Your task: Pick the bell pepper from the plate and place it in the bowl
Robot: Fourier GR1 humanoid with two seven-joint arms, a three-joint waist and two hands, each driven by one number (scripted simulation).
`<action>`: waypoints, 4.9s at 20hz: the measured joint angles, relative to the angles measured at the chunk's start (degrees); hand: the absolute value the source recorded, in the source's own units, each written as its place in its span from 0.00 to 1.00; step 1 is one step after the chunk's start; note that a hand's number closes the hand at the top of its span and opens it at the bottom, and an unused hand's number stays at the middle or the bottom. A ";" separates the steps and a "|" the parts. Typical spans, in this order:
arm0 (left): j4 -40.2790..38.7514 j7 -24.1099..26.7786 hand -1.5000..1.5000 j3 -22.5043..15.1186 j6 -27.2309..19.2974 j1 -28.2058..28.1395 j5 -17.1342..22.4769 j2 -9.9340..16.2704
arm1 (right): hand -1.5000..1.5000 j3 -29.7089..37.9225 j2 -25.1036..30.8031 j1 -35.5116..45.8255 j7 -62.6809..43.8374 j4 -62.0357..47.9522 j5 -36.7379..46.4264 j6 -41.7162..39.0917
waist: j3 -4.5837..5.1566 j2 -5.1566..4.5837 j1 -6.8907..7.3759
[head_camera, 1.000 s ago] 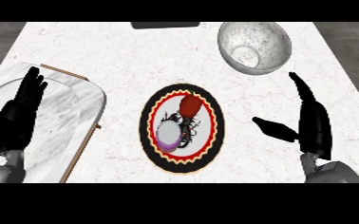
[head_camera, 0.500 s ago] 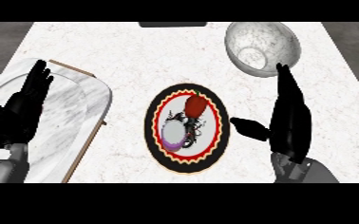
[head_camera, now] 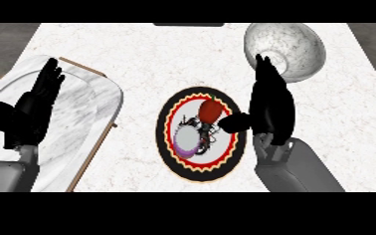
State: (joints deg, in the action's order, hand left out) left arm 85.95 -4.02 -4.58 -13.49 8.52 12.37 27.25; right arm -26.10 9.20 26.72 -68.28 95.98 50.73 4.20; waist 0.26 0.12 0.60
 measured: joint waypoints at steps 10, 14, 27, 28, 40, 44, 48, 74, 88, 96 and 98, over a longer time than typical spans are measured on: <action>0.92 -1.03 0.50 -0.23 -0.57 0.20 -1.06 -0.79 | 0.00 7.62 -6.32 7.93 0.53 -12.70 -11.17 -10.70 | -0.15 -0.11 0.39; 1.15 -0.91 0.50 0.11 -0.41 -0.01 -1.11 -0.88 | 0.00 9.56 -7.69 9.27 0.76 -18.29 -14.50 -13.41 | -0.16 -0.14 0.36; 1.20 -0.25 0.50 1.16 0.50 -1.13 -2.34 -1.91 | 0.00 6.00 -8.07 13.90 1.12 -27.86 -9.84 -15.00 | -0.21 -0.06 -0.09; 1.47 -0.12 0.50 1.17 0.32 -1.35 -2.60 -2.24 | 0.00 5.87 -8.16 13.70 1.41 -28.43 -9.64 -14.76 | -0.21 -0.05 -0.08; 2.13 -1.33 0.50 2.37 1.57 -1.09 -3.83 -3.46 | 0.00 2.31 -8.45 11.60 2.40 -34.28 -13.73 -11.65 | -0.25 -0.10 0.02; 2.04 -1.51 0.50 2.62 1.80 -0.92 -4.50 -4.05 | 0.00 1.46 -8.47 13.10 2.60 -37.33 -14.43 -9.61 | -0.25 -0.15 0.14; 0.86 -1.33 0.50 2.98 2.01 -0.06 -5.14 -4.88 | 0.00 1.65 -8.52 13.77 3.33 -40.41 -14.44 -8.30 | -0.25 -0.21 0.06; 1.32 -3.83 0.50 5.31 6.06 3.63 -7.92 -7.39 | 1.00 2.56 -8.72 34.25 17.71 -69.91 -18.54 4.21 | -0.26 -1.29 3.13; 1.35 -4.19 0.50 5.90 5.76 2.30 -8.83 -7.78 | 1.00 -1.59 -6.84 55.46 9.84 -75.85 -6.33 13.34 | -0.20 -0.31 1.37; 1.29 -3.24 0.50 7.39 5.88 0.79 -8.84 -7.65 | 1.00 0.55 -2.84 59.01 8.33 -73.91 -2.71 16.32 | -0.22 -0.03 0.00; 1.61 -3.97 0.50 7.36 5.71 1.34 -9.01 -7.82 | 1.00 1.38 -1.24 57.57 9.10 -73.28 -2.31 17.59 | -0.23 -0.04 -0.24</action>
State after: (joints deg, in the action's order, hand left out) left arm 87.56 -7.99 2.78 -7.79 9.85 3.35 19.43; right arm -24.72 7.96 84.29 -59.17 22.70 48.42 21.79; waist 0.02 0.09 0.36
